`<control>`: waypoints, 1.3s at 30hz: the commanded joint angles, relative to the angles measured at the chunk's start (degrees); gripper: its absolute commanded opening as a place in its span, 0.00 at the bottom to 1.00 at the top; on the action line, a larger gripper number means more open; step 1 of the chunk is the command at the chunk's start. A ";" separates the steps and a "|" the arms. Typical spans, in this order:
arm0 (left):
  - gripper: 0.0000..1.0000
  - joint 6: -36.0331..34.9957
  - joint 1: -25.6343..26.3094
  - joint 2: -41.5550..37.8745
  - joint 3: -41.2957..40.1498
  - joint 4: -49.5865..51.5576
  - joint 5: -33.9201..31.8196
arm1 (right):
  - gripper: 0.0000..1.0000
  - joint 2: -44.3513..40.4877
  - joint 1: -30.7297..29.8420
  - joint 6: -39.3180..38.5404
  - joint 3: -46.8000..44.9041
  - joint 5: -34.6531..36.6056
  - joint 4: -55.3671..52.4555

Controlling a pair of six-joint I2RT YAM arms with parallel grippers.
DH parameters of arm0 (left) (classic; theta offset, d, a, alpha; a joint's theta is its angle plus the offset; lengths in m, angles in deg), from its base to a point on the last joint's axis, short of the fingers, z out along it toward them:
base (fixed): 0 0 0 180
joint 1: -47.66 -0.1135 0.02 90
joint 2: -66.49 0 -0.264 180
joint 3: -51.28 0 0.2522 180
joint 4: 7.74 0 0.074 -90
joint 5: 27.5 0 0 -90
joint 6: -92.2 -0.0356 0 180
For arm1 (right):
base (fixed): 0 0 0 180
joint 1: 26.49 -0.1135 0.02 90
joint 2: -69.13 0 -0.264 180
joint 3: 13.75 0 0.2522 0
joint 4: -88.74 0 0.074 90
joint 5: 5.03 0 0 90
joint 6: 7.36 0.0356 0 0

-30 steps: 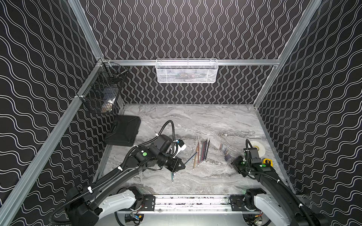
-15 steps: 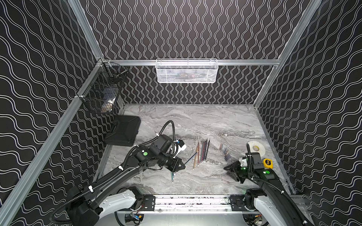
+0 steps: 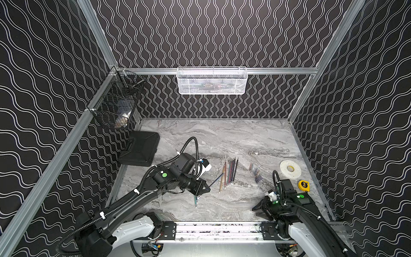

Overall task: Remove the protective cover of the pencils
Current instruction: Place the protective sleeve at the center of the board.

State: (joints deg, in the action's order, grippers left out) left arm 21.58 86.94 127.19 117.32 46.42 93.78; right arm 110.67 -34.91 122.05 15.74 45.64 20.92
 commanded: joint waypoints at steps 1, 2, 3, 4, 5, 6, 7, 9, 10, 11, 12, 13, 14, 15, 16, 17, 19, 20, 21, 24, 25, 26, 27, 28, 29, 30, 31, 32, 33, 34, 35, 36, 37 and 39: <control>0.00 -0.83 -0.03 -0.59 0.28 -0.17 -0.09 | 0.34 3.13 -1.99 2.00 -3.72 -1.62 5.02; 0.00 -0.87 0.00 -0.51 0.29 -0.15 -0.02 | 0.34 4.84 -4.35 3.56 -3.87 -0.89 7.37; 0.00 -0.91 0.00 -0.30 0.36 -0.08 0.05 | 0.35 6.27 -7.03 5.39 -3.58 0.38 9.20; 0.00 -1.02 -0.02 0.05 0.37 -0.02 0.28 | 0.36 7.90 -10.86 7.72 -3.11 2.32 11.21; 0.00 -1.09 -0.04 0.39 0.53 0.10 0.35 | 0.36 9.26 -14.41 9.94 -2.77 4.25 13.23; 0.00 -1.18 -0.02 0.55 0.55 0.11 0.60 | 0.36 10.41 -16.60 12.12 -2.87 5.05 15.31; 0.00 -1.18 -0.05 0.64 0.55 0.10 0.60 | 0.36 11.52 -19.16 14.49 -3.13 5.75 17.58; 0.00 -1.18 0.03 0.40 0.55 0.12 0.55 | 0.35 12.95 -21.88 17.20 -2.94 8.01 20.06; 0.00 -1.10 0.00 0.16 0.46 0.09 0.38 | 0.35 13.36 -22.24 17.80 -2.64 9.00 20.92; 0.00 -1.05 -0.02 -0.12 0.38 0.03 0.31 | 0.35 13.77 -22.41 17.98 -2.27 9.85 21.27; 0.00 -1.01 -0.05 -0.29 0.36 0.03 0.18 | 0.35 13.99 -22.36 17.65 -1.50 11.16 20.73; 0.00 -1.01 0.00 -0.41 0.30 0.03 0.18 | 0.35 14.22 -22.37 16.96 -0.47 12.94 19.51; 0.00 -1.00 0.00 -0.41 0.23 0.02 0.18 | 0.35 14.48 -22.42 16.31 0.47 14.48 18.46; 0.00 -1.05 0.01 -0.37 0.31 0.03 0.25 | 0.35 14.66 -22.35 15.73 1.23 15.66 17.54; 0.00 -1.05 0.01 -0.18 0.37 0.07 0.35 | 0.35 15.01 -22.37 14.99 2.02 16.73 16.56; 0.00 -1.16 0.02 0.09 0.37 0.11 0.53 | 0.35 15.40 -22.42 14.32 2.73 17.49 15.98; 0.00 -1.31 0.00 0.42 0.46 0.20 0.70 | 0.35 16.31 -22.37 13.78 3.55 18.10 15.44; 0.00 -1.29 -0.04 0.46 0.55 0.20 0.77 | 0.35 16.61 -22.38 13.62 3.82 18.44 15.40; 0.00 -1.29 0.00 0.47 0.54 0.17 0.79 | 0.35 16.71 -22.35 13.54 4.11 18.80 15.23; 0.00 -1.18 0.00 0.04 0.41 0.11 0.62 | 0.35 16.91 -22.35 13.50 4.82 19.90 15.22; 0.00 -1.11 0.00 -0.06 0.37 0.04 0.62 | 0.35 17.15 -22.35 13.15 5.18 20.16 15.06; 0.00 -1.10 0.04 -0.15 0.35 -0.02 0.62 | 0.35 17.54 -22.40 12.87 5.52 20.53 14.76; 0.00 -1.09 0.04 -0.15 0.32 0.03 0.62 | 0.35 17.73 -22.38 12.80 5.88 20.88 14.48; 0.00 -1.09 0.00 -0.15 0.32 0.02 0.67 | 0.35 17.72 -22.37 12.78 6.07 20.96 14.26; 0.00 -1.18 0.05 -0.04 0.37 0.11 0.68 | 0.35 17.42 -22.36 12.90 6.12 21.11 14.01; 0.00 -1.18 0.00 0.03 0.46 0.11 0.71 | 0.35 17.07 -22.34 13.18 6.18 21.28 13.67; 0.00 -1.19 0.00 -0.03 0.36 0.12 0.75 | 0.35 16.49 -22.36 13.48 6.28 21.44 13.20; 0.00 -1.18 0.00 -0.06 0.36 0.12 0.70 | 0.35 15.77 -22.40 13.95 6.32 21.76 12.59; 0.00 -1.19 0.00 -0.06 0.35 0.12 0.70 | 0.36 15.00 -22.35 14.59 6.49 22.40 11.89; 0.00 -1.11 -0.01 -0.15 0.30 0.06 0.69 | 0.36 13.89 -22.35 15.79 6.79 23.16 11.03; 0.00 -1.10 0.00 -0.24 0.37 0.11 0.62 | 0.37 12.71 -22.34 17.07 6.98 24.55 10.27; 0.00 -1.09 0.00 -0.30 0.35 0.03 0.62 | 0.37 11.82 -22.31 17.89 7.08 25.48 10.01; 0.00 -1.10 0.00 -0.28 0.38 0.03 0.62 | 0.37 11.00 -22.33 18.76 7.32 26.57 9.58; 0.00 -1.09 0.00 -0.37 0.38 0.03 0.62 | 0.38 10.24 -22.29 20.19 7.49 27.99 9.18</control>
State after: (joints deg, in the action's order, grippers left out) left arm 21.58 86.94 127.17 117.34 46.62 94.00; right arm 121.64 -57.16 138.64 22.67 68.68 33.07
